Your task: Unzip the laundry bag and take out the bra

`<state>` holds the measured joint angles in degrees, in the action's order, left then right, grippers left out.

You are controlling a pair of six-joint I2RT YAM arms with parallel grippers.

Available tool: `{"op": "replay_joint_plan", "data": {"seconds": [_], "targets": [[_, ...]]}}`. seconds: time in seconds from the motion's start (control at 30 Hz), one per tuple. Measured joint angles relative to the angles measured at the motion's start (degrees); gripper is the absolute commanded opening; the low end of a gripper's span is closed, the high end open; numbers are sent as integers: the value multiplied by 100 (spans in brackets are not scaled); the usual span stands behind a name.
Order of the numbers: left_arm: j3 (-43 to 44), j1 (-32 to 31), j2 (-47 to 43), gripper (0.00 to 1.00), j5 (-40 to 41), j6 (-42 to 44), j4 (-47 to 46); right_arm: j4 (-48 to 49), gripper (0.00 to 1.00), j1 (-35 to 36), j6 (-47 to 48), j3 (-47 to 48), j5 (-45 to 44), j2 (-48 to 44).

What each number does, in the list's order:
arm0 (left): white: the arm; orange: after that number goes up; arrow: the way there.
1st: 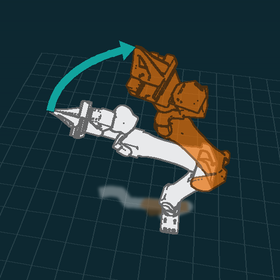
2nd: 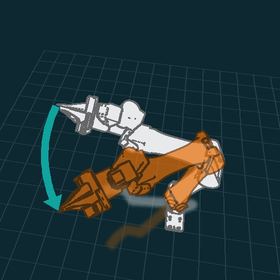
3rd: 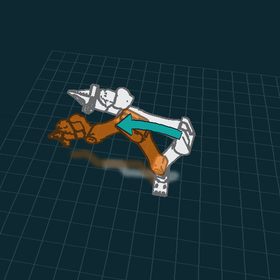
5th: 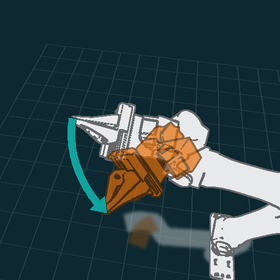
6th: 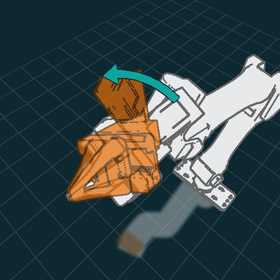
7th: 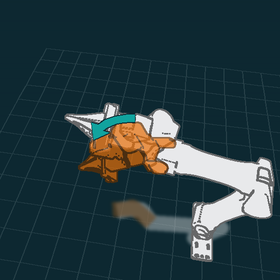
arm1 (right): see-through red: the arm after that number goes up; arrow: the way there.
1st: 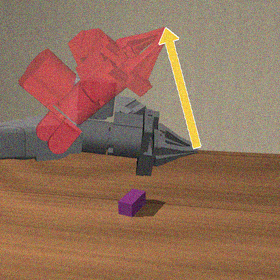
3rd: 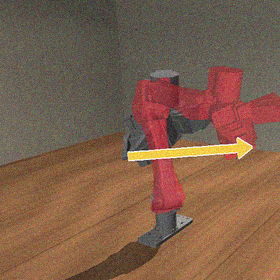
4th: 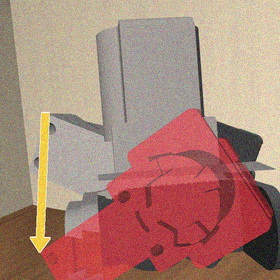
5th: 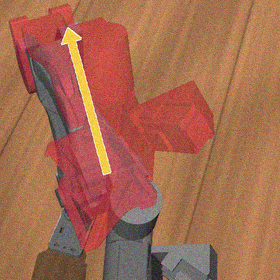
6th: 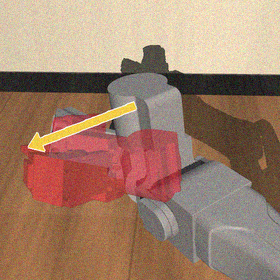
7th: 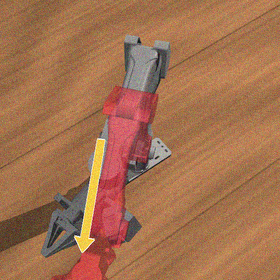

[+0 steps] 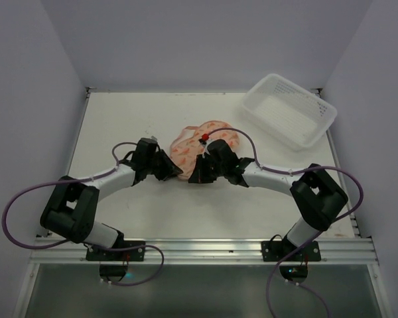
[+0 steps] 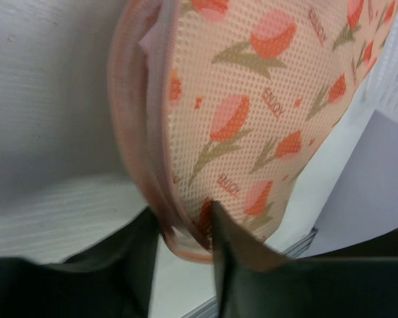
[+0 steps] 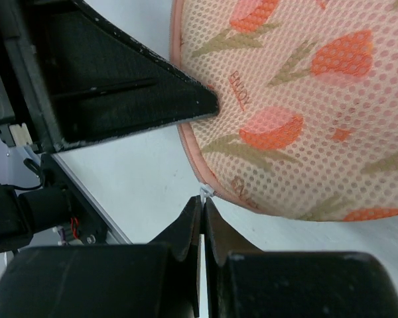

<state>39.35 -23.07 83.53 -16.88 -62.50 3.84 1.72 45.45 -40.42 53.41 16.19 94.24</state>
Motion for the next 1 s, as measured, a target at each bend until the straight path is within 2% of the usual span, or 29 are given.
{"op": "replay_joint_plan", "data": {"seconds": [0.1,0.27,0.47,0.57,0.6,0.63,0.67,0.7,0.77,0.8,0.9,1.0], "targets": [[-37,2,15,0,59,-59,-11,0,0,2,26,-79,-50,-20],[-42,-11,15,0,59,-44,13,-87,0,-42,129,-651,-212,-378],[-284,2,-192,0,-155,-83,-37,48,0,-426,184,-1069,-96,-785],[-566,0,-525,1,-160,-199,-216,61,26,-455,238,-1067,70,-815],[-693,0,-654,13,-76,-232,-245,-24,36,-472,289,-1069,83,-826],[-839,-9,-772,21,0,-278,-280,-142,53,-511,315,-1069,90,-850],[-999,-39,-876,28,96,-323,-323,-229,59,-551,304,-1069,81,-881],[-1143,-125,-968,42,166,-407,-348,-337,63,-588,348,-1069,61,-935],[-1381,-376,-1108,62,284,-538,-402,-560,70,-649,361,-1067,-48,-1130],[-1499,-529,-1191,78,313,-599,-431,-684,71,-693,326,-1067,-166,-1274],[-1762,-859,-1513,94,365,-719,-448,-1008,72,-885,199,-1067,-481,-1740],[-1816,-892,-2087,98,581,-658,-98,-1213,72,-1235,39,-1067,-885,-1993]]}}
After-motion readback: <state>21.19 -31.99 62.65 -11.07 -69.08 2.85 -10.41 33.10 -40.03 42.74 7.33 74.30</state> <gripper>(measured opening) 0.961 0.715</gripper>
